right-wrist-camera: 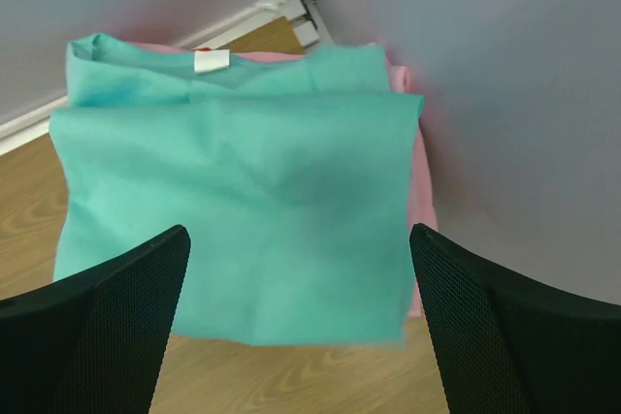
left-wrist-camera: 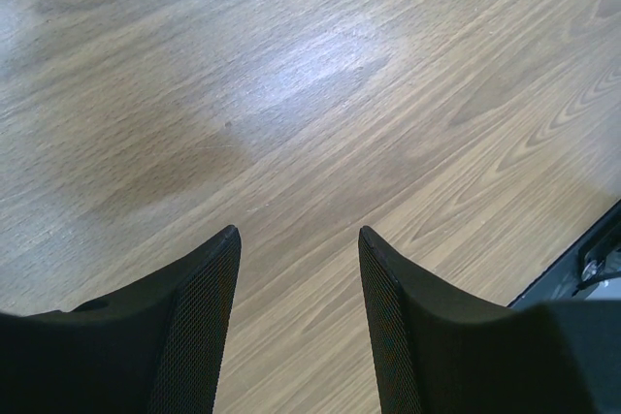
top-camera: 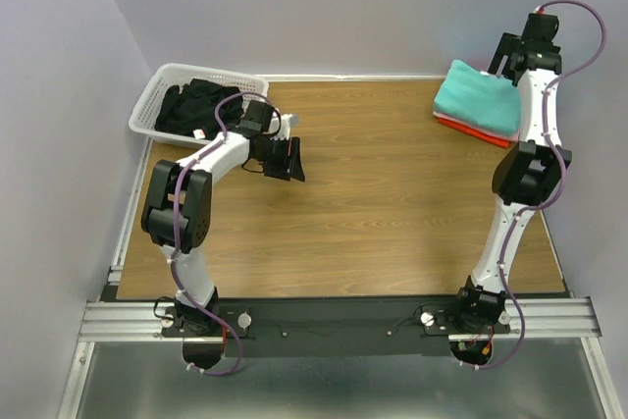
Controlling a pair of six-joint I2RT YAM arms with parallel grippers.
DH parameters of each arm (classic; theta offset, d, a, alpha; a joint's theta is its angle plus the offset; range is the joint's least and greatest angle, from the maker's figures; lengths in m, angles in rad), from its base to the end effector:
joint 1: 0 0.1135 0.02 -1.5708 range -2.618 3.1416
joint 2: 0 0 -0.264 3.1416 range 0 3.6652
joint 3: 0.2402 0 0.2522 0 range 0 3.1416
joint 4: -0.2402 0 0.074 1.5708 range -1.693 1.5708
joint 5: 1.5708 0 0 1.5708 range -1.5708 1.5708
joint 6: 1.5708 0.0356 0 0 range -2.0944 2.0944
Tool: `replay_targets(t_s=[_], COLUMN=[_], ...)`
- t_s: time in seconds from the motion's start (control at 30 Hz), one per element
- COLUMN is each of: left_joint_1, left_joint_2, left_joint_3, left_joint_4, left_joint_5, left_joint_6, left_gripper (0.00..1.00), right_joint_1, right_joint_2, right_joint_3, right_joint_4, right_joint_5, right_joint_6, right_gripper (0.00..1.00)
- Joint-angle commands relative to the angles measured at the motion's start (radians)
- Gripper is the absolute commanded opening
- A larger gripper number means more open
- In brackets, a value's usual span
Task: Fold and stack the t-shirts
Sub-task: Neatly place the folded tshirt to the corner, then reset both grippers
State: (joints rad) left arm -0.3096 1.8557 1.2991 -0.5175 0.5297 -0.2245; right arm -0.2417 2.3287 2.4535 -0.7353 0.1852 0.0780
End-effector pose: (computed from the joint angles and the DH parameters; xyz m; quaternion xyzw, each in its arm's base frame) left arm 0.3601 -0.1341 0.1963 0.1041 0.9319 -0.3073 0.1619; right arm 0.5095 -0.1324 0.3328 0.1827 0.8651 -0.1193 0.4517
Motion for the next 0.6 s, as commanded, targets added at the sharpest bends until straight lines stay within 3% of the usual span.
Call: replay_targets(t_s=[0.0,0.27,0.57], left_joint_1=[0.003,0.003,0.003], left_joint_2=[-0.058,-0.122,-0.219], left_joint_3=[0.011,0.038,0.055], left_joint_4=[0.005,0.050,0.154], left_joint_5=[-0.042,-0.086,-0.145], left_joint_6=[-0.016,-0.070,-0.141], left_gripper=[0.60,0.61,0.61], right_joint_1=[-0.008,-0.008,-0.005], right_joint_2=[-0.051,-0.155,-0.416], right_joint_3=[-0.039,-0.155,-0.453], right_joint_4=[0.042,0.077,0.140], right_joint_5=[0.123,0.070,-0.096], right_joint_6=[0.012,0.002,0.025], right_gripper=[1.00,1.00,1.00])
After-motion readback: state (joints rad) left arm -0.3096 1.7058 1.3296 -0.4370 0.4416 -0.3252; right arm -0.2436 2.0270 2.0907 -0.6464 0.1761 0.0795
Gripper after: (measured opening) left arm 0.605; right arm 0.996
